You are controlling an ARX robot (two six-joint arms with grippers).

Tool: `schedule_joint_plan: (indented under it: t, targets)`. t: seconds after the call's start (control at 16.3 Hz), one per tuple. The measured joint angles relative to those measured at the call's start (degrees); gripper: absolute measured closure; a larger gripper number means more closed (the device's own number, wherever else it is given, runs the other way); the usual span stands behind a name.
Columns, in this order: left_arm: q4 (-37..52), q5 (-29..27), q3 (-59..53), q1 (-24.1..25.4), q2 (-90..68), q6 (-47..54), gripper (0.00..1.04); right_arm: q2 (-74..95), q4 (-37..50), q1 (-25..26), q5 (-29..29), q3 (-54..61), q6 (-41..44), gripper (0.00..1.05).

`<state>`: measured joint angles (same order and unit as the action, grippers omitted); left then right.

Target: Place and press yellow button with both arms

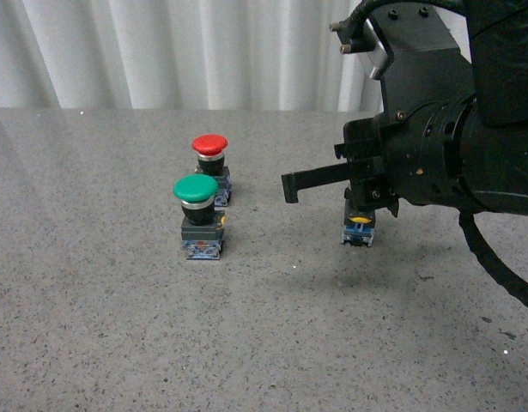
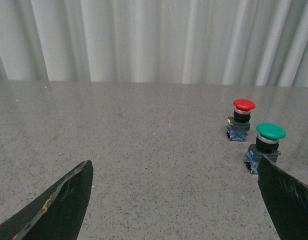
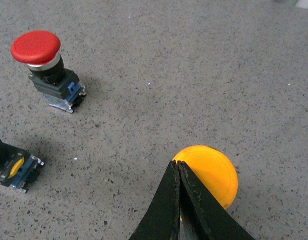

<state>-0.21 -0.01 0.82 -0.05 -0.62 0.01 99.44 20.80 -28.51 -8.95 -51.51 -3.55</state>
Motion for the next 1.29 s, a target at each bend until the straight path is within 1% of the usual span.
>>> schedule_joint_plan:
  t: [0.49, 0.8, 0.98, 1.04, 1.22, 1.29]
  targets:
    - [0.0, 0.0, 0.0, 0.0, 0.0, 0.0, 0.07, 1.1, -3.0, 0.6, -0.5, -1.0, 0.0, 1.03]
    - [0.0, 0.0, 0.0, 0.0, 0.0, 0.0, 0.07, 1.7, -3.3, 0.8, -0.5, -1.3, 0.2, 1.03]
    - [0.0, 0.0, 0.0, 0.0, 0.0, 0.0, 0.07, 0.3, 0.3, 0.9, -0.8, -0.2, -0.5, 1.03]
    - [0.0, 0.0, 0.0, 0.0, 0.0, 0.0, 0.07, -0.4, 3.0, 0.8, -2.0, 0.5, -1.0, 1.03]
    - [0.0, 0.0, 0.0, 0.0, 0.0, 0.0, 0.07, -8.6, 9.6, 0.2, -3.8, 0.5, -4.5, 1.03]
    - [0.0, 0.0, 0.0, 0.0, 0.0, 0.0, 0.07, -11.6, 10.4, -0.4, -3.1, 0.5, -6.0, 1.03]
